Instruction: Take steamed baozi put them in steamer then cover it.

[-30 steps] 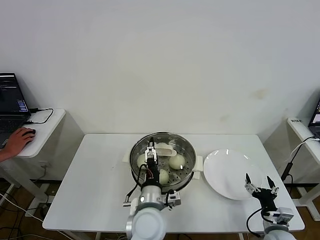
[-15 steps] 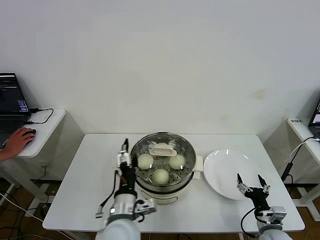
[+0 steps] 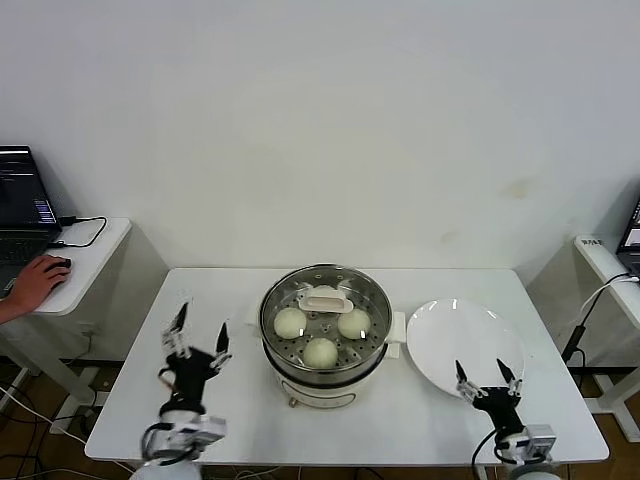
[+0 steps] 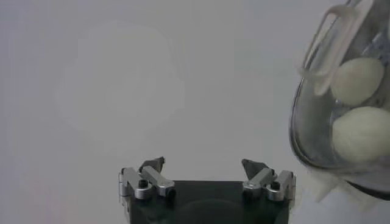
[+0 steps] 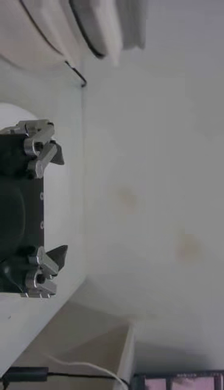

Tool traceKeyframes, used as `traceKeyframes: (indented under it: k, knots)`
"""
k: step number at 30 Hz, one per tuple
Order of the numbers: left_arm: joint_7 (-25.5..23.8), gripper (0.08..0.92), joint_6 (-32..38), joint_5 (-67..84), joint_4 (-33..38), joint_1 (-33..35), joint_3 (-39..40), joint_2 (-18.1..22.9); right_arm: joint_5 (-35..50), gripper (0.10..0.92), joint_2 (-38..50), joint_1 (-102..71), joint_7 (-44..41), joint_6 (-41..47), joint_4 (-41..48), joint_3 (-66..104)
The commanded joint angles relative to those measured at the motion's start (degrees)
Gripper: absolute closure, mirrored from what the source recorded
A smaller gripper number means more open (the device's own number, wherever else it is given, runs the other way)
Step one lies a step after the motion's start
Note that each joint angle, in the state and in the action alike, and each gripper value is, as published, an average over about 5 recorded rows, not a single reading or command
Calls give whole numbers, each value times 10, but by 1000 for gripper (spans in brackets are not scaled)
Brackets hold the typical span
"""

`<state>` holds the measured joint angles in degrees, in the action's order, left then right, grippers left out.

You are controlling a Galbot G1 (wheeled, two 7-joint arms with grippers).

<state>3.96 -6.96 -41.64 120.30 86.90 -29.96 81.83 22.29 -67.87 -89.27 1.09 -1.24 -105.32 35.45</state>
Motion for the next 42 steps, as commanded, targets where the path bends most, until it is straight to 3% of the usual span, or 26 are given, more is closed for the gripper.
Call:
traceKeyframes:
  k: [1, 8, 21, 42]
  knots:
    - [-3, 177, 109, 338, -74, 67, -115, -4, -20, 202, -8, -15, -7, 35, -34, -5]
    - [-24, 177, 103, 337, -81, 88, -101, 9, -30, 203, -21, -8, -19, 76, -45, 6]
    - [-19, 177, 107, 338, -77, 98, -98, 10, -55, 202, -36, -3, -13, 30, -24, 18]
    - [-34, 177, 100, 336, -65, 108, -74, 3, -70, 202, -25, -20, -18, 63, -39, 9]
